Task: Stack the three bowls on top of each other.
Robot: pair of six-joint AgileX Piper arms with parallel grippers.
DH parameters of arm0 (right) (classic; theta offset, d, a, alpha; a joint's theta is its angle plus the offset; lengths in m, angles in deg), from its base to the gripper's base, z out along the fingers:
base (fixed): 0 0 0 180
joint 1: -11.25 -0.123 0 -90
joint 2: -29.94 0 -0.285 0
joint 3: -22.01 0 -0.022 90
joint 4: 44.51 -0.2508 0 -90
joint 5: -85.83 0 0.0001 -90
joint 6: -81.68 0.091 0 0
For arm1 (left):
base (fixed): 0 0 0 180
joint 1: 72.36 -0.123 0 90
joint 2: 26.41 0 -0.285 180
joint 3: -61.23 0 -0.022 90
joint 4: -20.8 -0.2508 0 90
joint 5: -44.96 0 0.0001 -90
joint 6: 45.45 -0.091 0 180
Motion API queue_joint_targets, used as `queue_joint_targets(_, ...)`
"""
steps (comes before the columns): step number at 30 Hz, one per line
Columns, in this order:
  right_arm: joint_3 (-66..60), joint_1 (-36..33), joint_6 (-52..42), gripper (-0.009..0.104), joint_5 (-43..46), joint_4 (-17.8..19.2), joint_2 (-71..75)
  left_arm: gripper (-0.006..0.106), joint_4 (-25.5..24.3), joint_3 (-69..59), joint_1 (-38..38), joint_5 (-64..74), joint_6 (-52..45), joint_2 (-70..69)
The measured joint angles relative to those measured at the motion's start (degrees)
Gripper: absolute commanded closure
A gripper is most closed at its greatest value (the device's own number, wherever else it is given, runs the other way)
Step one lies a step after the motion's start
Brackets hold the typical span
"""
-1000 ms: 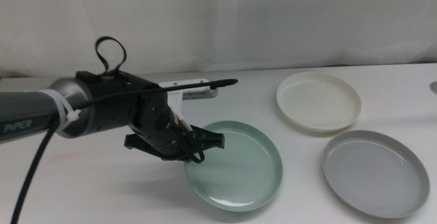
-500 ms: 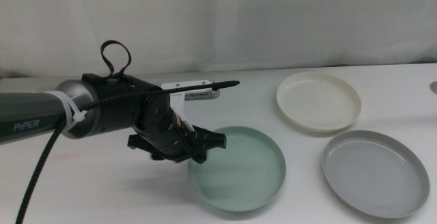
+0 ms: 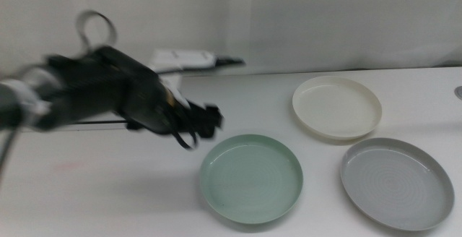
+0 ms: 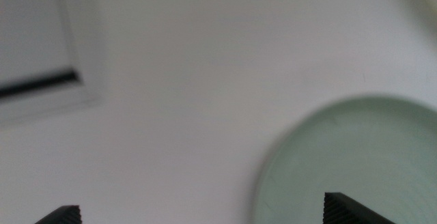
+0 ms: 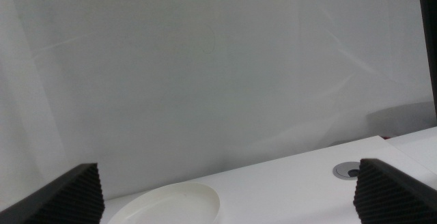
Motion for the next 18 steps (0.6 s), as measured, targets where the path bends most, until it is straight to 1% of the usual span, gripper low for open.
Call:
queue_joint_targets(2,0.00,0.00,0.00,-0.008,0.00,0.00,0.00,0.008,-1.15,0.39,-2.32,0.00,0.00,-2.70)
queue_joint_targets(6,0.00,0.00,0.00,-0.008,0.00,0.00,0.00,0.008,-1.78,0.39,-8.53,0.51,-0.48,-7.93)
queue_joint_targets(10,0.00,0.00,0.00,-0.008,0.00,0.00,0.00,0.009,-2.16,0.42,-15.58,3.43,-4.94,-13.36)
queue_joint_targets(13,0.00,0.00,0.00,-0.008,0.00,0.00,0.00,0.009,-2.40,0.19,-19.51,5.39,-8.40,-17.07)
queue_joint_targets(18,0.00,0.00,0.00,-0.008,0.00,0.00,0.00,0.010,-2.66,-6.24,-23.48,2.88,-11.53,-27.00)
